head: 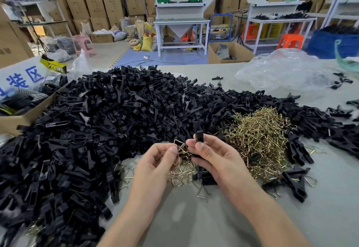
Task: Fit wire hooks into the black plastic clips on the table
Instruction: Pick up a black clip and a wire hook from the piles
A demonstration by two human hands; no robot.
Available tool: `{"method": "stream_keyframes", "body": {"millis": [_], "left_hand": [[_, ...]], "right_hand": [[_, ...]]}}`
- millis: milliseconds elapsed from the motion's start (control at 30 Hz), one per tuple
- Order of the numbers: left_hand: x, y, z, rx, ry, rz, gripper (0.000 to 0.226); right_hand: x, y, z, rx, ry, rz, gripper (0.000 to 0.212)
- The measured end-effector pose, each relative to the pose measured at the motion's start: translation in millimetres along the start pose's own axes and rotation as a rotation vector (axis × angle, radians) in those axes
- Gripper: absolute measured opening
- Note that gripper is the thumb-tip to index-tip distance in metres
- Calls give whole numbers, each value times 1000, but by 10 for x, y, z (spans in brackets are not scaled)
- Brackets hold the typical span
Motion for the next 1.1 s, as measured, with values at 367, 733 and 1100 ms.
{"method": "stream_keyframes", "body": {"millis": [367,733,1100], "left_hand": [[120,-5,-25,93,32,113,9],[92,-10,-96,385,-45,676,7],[-34,-88,-16,22,-126,-12,10]], "right_hand": [[34,1,-37,-23,6,-166,23],[50,-46,-42,-8,33,-197,22],[-68,-65,-29,-141,-84,-561,33]]}}
Point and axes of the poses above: each hand's wrist, its own z-axis towards the middle knuckle, its own x-axis out of the palm, y = z × x, the point moved 2 cm from there along z, towards the middle knuckle, and after that the axes turned 7 degrees about y, right-handed, at the moved point
